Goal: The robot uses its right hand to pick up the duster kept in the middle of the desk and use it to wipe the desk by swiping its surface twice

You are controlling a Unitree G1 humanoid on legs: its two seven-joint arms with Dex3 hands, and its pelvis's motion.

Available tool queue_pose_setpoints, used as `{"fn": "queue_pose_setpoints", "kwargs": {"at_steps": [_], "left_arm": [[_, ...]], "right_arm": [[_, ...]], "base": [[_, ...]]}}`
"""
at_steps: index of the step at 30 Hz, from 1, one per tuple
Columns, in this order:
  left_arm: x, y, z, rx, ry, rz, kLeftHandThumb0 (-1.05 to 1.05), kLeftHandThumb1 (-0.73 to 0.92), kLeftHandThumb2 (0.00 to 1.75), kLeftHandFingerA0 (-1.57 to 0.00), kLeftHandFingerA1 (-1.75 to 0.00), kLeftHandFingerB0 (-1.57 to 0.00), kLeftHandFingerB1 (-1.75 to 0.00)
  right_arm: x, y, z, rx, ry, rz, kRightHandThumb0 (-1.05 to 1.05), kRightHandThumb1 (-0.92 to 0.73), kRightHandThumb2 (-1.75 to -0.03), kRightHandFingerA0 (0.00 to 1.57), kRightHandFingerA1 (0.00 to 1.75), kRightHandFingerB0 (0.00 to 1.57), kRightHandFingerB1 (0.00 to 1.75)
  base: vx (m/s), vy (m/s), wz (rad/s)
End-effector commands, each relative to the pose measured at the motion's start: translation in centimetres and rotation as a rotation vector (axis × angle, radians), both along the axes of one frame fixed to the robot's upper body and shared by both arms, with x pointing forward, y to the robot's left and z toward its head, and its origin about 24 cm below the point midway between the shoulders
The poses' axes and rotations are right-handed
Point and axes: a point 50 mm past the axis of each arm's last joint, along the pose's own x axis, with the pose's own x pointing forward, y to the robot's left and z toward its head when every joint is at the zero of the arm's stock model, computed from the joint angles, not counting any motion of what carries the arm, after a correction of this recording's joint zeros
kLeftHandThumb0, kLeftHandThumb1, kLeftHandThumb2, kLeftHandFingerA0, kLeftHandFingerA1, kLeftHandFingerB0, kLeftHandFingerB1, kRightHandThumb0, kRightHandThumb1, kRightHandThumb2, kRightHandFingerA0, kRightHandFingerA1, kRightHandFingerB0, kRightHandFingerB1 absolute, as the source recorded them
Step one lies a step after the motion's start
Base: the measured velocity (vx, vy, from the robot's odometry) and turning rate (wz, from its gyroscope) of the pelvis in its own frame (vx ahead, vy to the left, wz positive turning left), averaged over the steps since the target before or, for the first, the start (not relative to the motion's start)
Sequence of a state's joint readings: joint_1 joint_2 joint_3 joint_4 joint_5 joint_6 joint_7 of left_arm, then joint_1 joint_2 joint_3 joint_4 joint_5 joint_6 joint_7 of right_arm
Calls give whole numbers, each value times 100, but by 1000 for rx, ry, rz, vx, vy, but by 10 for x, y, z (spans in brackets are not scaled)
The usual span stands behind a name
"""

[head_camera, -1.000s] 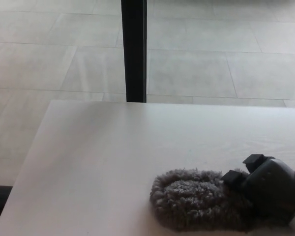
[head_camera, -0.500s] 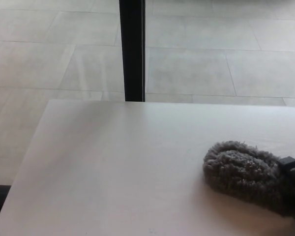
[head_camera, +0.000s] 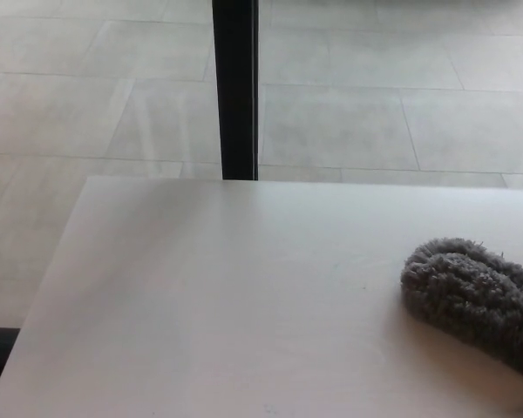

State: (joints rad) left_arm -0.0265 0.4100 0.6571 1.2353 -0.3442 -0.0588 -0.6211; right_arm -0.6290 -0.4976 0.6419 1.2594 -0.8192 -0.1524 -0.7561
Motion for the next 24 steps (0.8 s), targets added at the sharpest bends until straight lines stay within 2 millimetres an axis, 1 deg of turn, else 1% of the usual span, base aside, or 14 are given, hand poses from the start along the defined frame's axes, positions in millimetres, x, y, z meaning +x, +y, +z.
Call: {"fn": "queue_pose_setpoints", "kwargs": {"at_steps": [1, 2, 3, 4, 8, 9, 10, 13, 14, 15, 20, 21, 22, 24], "left_arm": [[4, 8, 11, 44, -80, 0, -84, 92, 78, -33, -56, -29, -40], [4, 8, 11, 45, -80, -1, -84, 92, 78, -33, -56, -29, -40], [5, 8, 11, 45, -79, -4, -84, 92, 78, -32, -54, -29, -39], [6, 8, 12, 36, -89, -6, -83, 92, 79, -32, -55, -28, -40], [7, 8, 12, 37, -88, -10, -84, 92, 78, -31, -54, -27, -39], [8, 8, 12, 38, -88, -14, -84, 92, 78, -31, -52, -27, -38], [8, 8, 12, 40, -94, -18, -84, 92, 79, -31, -53, -27, -39], [11, 7, 13, 41, -102, -30, -86, 92, 80, -27, -55, -23, -40], [12, 7, 14, 42, -98, -25, -91, 83, 91, -32, -57, -25, -43], [13, 8, 14, 45, -94, -19, -90, 83, 93, -32, -58, -25, -44], [13, 8, 15, 54, -101, -28, -85, 92, 78, -33, -55, -27, -39], [15, 8, 15, 59, -99, -29, -91, 83, 91, -32, -57, -25, -43], [15, 8, 15, 57, -101, -31, -91, 83, 91, -32, -57, -25, -43], [15, 8, 15, 46, -104, -25, -85, 92, 77, -32, -53, -29, -39]], "right_arm": [[-16, -35, -19, -177, 361, -289, -36, -66, -62, 69, 158, 71, 69], [-14, -33, -18, -185, 370, -285, -36, -66, -62, 69, 158, 71, 69], [-10, -28, -17, -188, 363, -264, -47, -51, -75, 84, 136, 70, 69], [-2, -17, -16, -208, 379, -243, -34, -61, -61, 68, 154, 71, 59], [8, -1, -15, -207, 390, -209, -36, -67, -63, 68, 155, 70, 62], [19, 26, -12, -123, 322, -87, -34, -67, -63, 73, 156, 73, 63], [22, 37, -12, -86, 280, -40, -33, -70, -64, 74, 162, 73, 83], [29, 59, -10, 4, 253, 25, -32, -75, -65, 75, 164, 78, 94], [32, 69, -9, 47, 248, 47, -31, -85, -66, 77, 170, 68, 128], [36, 88, -7, 127, 236, 97, -29, -83, -68, 78, 167, 69, 126], [40, 141, 1, 245, 193, 273, -26, -74, -76, 82, 171, 69, 143], [39, 158, 4, 278, 179, 327, -23, -66, -92, 88, 175, 70, 151], [37, 169, 6, 302, 171, 362, -23, -66, -92, 88, 175, 70, 151], [32, 184, 5, 360, 170, 430, -21, -64, -102, 91, 175, 73, 148]], "base": [[0, 0, 0], [0, 0, 0], [0, 0, 0], [0, 0, 0], [0, 0, 0], [0, 0, 0], [0, 0, 0], [0, 0, 0], [0, 0, 0], [0, 0, 0], [0, 0, 0], [0, 0, 0], [0, 0, 0], [0, 0, 0]]}}
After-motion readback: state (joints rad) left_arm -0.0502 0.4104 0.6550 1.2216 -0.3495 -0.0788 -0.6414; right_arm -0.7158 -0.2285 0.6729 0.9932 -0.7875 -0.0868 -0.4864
